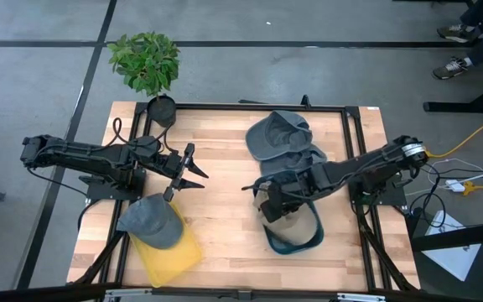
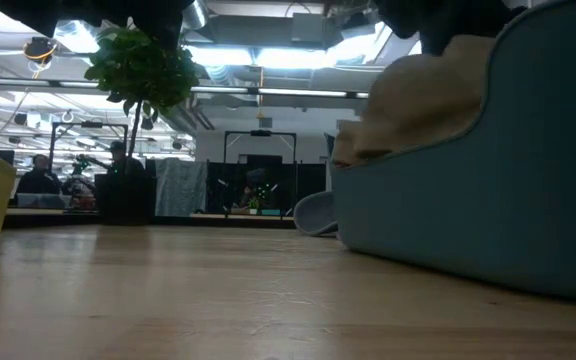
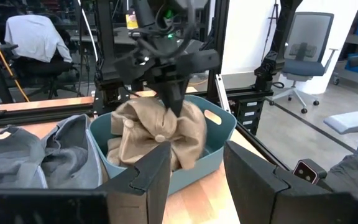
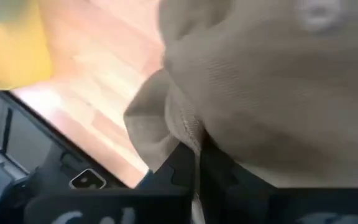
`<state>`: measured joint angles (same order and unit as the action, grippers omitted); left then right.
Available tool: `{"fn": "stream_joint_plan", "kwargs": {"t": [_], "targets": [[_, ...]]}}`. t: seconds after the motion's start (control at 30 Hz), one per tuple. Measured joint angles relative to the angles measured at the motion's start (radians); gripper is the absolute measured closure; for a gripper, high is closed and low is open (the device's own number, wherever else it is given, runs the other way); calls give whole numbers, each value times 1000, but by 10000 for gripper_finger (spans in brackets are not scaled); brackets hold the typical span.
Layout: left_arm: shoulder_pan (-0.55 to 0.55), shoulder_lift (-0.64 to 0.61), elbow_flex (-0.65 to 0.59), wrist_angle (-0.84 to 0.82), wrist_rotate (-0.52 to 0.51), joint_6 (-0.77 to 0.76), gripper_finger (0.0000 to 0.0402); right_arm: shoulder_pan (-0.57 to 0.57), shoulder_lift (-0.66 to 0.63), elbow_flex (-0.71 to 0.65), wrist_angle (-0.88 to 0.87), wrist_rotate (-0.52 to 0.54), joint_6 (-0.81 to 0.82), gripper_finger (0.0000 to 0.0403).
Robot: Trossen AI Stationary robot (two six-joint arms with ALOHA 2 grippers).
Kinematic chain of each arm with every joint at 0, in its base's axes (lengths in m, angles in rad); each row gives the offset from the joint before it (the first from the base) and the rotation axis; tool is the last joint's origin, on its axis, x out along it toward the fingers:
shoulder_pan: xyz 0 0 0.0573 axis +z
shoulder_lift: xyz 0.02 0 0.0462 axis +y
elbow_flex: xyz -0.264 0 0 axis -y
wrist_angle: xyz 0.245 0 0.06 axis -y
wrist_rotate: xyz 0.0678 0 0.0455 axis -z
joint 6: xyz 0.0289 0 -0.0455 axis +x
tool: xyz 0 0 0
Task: Pick & Place hat
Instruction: Put the brown cap into the blue bin
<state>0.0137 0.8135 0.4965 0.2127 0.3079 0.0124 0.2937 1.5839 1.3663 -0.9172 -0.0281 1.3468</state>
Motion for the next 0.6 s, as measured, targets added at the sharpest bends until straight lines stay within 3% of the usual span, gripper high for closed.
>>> {"fn": "stream_joint_plan", "kwargs": {"t": [0.13, 0.4, 0.6], "targets": [[0, 0, 0, 0, 0, 0, 258, 13, 0, 0, 31, 0, 3, 392], [0, 0, 0, 0, 0, 0, 258, 13, 0, 0, -70, 3, -54, 387], [0, 0, 0, 0, 0, -1, 258, 13, 0, 0, -94, 9, -113, 340]]}}
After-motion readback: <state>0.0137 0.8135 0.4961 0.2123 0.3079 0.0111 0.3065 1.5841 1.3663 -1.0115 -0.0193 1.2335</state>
